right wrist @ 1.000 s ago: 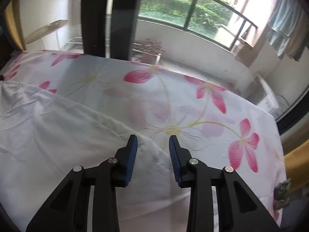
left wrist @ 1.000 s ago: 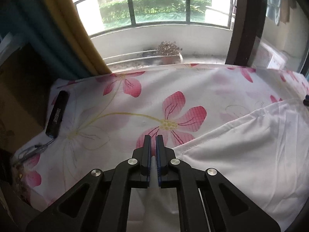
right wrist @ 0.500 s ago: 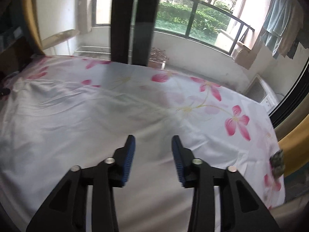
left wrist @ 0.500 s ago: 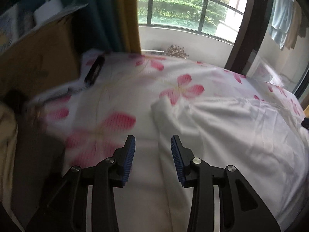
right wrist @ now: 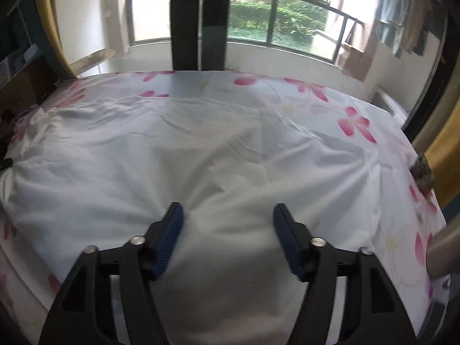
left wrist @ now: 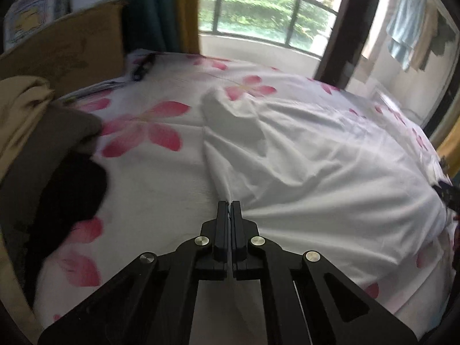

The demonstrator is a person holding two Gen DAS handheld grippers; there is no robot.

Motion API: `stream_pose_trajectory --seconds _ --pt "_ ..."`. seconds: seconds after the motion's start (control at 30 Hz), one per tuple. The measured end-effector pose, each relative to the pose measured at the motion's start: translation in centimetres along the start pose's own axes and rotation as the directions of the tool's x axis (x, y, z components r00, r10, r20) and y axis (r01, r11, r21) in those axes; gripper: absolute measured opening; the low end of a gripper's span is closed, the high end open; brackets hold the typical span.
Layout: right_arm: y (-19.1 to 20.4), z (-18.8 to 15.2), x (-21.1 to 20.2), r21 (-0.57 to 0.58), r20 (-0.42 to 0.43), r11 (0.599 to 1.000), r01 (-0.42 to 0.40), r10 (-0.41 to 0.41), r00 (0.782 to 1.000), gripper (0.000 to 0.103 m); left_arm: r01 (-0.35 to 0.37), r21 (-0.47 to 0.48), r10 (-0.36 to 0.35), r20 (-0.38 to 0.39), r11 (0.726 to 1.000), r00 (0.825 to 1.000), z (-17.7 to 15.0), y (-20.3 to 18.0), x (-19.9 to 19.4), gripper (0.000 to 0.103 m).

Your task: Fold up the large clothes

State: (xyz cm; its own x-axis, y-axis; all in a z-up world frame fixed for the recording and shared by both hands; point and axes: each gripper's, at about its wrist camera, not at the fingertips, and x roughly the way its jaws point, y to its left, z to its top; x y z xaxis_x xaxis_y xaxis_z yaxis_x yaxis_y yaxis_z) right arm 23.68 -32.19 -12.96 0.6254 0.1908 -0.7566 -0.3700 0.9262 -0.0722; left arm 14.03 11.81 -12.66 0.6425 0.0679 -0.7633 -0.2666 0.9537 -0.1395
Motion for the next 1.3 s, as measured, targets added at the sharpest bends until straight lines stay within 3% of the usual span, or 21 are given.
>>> stream_pose_trajectory --seconds 0.07,0.27,0.47,0.53,0.73,0.8,0.87,0.9,0.93,1.03,1.2,1.27,1.3 --pt "-0.3 -1.0 0.0 0.0 0.013 1.0 0.02 -0.02 1.0 0.081 0.01 -0.018 -0.01 -0.008 1.0 1.0 0.2 0.8 0.0 0.001" --pt "-1.1 -1.6 -0.9 0.06 0.008 0.998 0.006 -0.006 1.0 0.082 -0.015 -0.007 0.015 -0.007 1.0 1.0 0.1 0.5 0.1 0.002" --pt "-4.2 -2.0 -4.8 0.136 0.101 0.99 0.046 -0.06 0.993 0.082 -0.013 -0.006 0.013 -0.004 1.0 1.0 -0.2 0.4 -0.3 0.002" --pt "-5.8 -2.4 -5.0 0.172 0.074 0.975 0.141 -0.156 0.985 0.082 -0.014 -0.01 0.014 -0.004 1.0 1.0 -0.3 0.3 -0.4 0.002" --pt "-10.1 -5.0 -3.9 0.272 -0.033 0.944 0.188 -0.187 0.982 0.082 -0.016 -0.009 0.016 -0.007 1.0 1.0 -0.6 0.0 -0.5 0.002" --pt "-10.3 -6.0 -3.2 0.262 -0.052 0.946 0.189 -0.181 0.982 0.069 -0.015 -0.013 0.015 -0.006 1.0 1.0 -0.6 0.0 -0.6 0.002" --pt "-10.1 -6.6 -3.3 0.249 -0.037 0.959 0.135 -0.129 0.991 0.022 -0.021 -0.024 0.021 -0.01 0.999 1.0 -0.7 -0.1 -0.7 0.002" --pt "-9.9 -6.6 -3.4 0.225 -0.037 0.966 0.129 -0.124 0.992 0.011 -0.024 -0.028 0.024 -0.009 0.999 1.0 -0.7 -0.1 -0.7 0.002" --pt "-9.5 -6.5 -3.4 0.185 -0.042 0.971 0.15 -0.145 0.989 0.007 -0.028 -0.031 0.027 -0.006 0.999 1.0 -0.7 -0.2 -0.8 0.002" --pt "-9.8 -7.1 -3.8 0.175 -0.049 0.97 0.169 -0.163 0.985 0.007 -0.061 -0.027 0.062 0.017 0.998 0.998 -0.7 -0.5 -1.5 0.002" --pt "-10.0 -7.9 -4.6 0.212 -0.057 0.961 0.181 -0.172 0.983 0.007 -0.19 -0.026 0.191 0.05 0.981 0.98 -0.5 -0.1 -2.6 0.003" --pt "-9.6 -8.0 -4.9 0.21 -0.066 0.96 0.183 -0.173 0.983 0.009 -0.191 -0.031 0.193 0.073 0.981 0.978 -0.4 -0.1 -3.4 0.009" --pt "-9.5 -8.0 -5.2 0.21 -0.071 0.959 0.189 -0.178 0.981 0.01 -0.196 -0.027 0.198 0.094 0.98 0.976 -0.3 -0.3 -4.0 0.018"
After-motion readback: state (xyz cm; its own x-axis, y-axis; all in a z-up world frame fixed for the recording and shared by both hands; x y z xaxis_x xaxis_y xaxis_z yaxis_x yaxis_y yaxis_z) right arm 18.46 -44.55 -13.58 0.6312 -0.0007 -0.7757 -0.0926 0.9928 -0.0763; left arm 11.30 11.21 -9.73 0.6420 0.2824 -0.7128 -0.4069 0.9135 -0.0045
